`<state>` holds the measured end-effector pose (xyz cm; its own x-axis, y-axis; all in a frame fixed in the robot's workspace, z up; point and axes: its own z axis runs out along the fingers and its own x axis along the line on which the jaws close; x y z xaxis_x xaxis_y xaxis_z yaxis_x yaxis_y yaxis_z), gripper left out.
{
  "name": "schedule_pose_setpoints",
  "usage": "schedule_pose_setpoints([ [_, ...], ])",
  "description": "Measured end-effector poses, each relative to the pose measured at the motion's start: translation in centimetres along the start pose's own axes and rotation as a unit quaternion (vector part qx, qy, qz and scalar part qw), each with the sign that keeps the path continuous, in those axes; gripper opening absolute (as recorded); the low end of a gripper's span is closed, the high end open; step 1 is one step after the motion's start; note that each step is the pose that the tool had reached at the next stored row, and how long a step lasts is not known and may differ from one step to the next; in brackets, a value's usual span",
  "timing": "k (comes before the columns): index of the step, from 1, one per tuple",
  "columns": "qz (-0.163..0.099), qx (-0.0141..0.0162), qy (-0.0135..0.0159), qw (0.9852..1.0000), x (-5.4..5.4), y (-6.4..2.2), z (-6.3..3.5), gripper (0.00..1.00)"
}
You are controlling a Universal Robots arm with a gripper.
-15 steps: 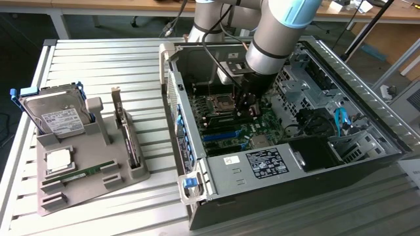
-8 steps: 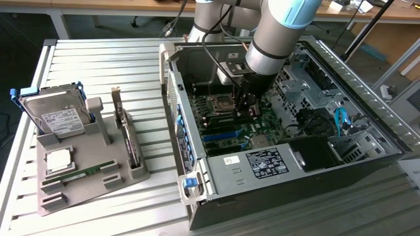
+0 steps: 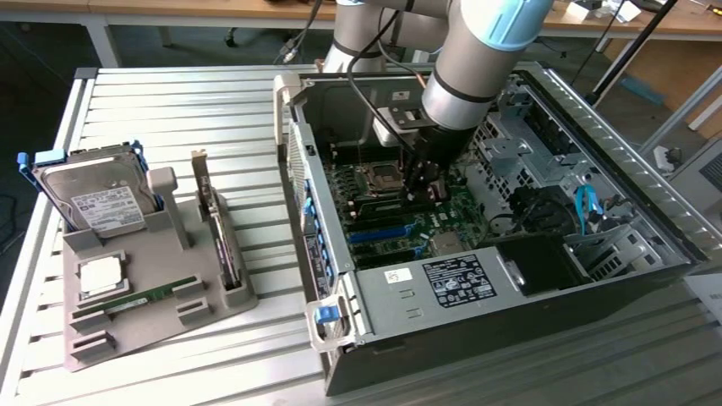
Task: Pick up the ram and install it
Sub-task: 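Insert the ram into the slot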
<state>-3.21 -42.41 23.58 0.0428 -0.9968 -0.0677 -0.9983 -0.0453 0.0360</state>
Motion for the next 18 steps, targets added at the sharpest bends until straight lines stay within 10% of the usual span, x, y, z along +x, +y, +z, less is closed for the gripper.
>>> schedule_pose_setpoints([
  [18, 0.000, 0.0001, 0.0005, 1.0000, 0.00, -0.07, -0.08, 0.13],
])
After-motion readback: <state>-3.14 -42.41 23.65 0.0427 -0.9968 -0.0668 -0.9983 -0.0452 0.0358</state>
